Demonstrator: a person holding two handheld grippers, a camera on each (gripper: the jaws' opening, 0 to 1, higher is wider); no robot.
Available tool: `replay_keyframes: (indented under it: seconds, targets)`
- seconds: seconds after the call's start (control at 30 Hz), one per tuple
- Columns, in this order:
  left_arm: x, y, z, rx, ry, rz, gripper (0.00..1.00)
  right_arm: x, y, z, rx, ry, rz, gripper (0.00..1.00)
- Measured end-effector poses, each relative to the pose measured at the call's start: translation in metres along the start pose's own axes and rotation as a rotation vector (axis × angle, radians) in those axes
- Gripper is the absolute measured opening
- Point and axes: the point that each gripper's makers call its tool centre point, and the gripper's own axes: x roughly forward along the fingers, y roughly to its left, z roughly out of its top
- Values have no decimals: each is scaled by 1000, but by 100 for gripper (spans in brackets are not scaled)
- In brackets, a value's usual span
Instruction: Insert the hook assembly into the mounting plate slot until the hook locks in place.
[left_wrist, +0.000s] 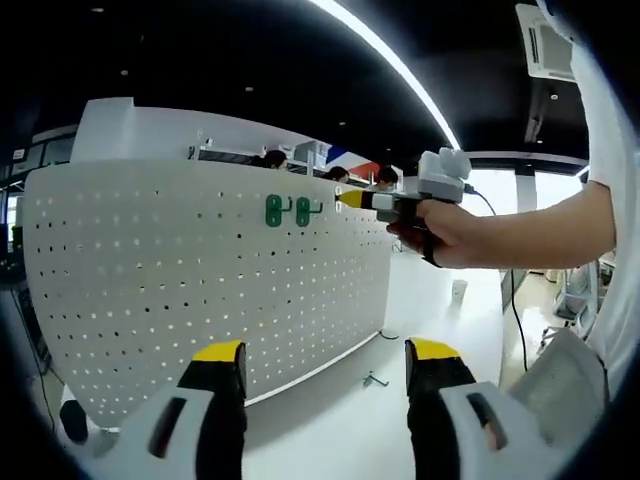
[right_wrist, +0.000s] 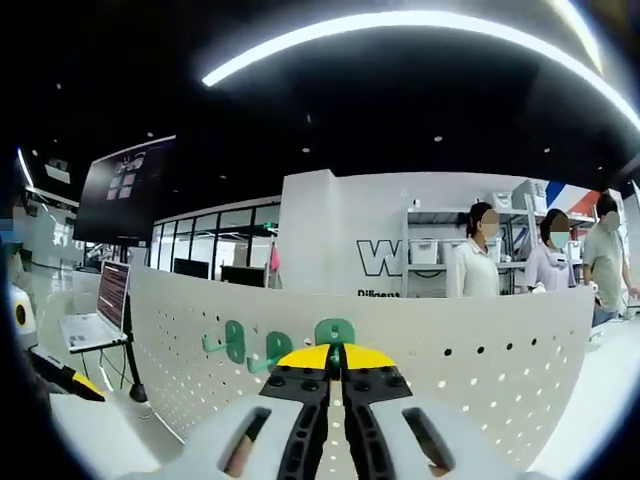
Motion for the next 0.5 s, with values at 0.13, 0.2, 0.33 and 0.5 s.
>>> replay_keyframes:
  seconds: [0.13, 0.2, 0.33, 0.5]
  targets:
    - [-6, 2, 0, -8, -3, 10, 66, 3, -1, -3, -6, 4, -4, 1]
    - [-9, 4, -2, -7, 1, 16, 66, 5, -1, -5, -6, 7, -6, 1]
    - [-14, 9, -3, -15, 4, 31, 66, 7, -2, -7, -8, 13, -10, 1]
    - [-17, 10, -5, -17, 12, 40, 66, 9, -4, -11, 0, 21, -19, 1]
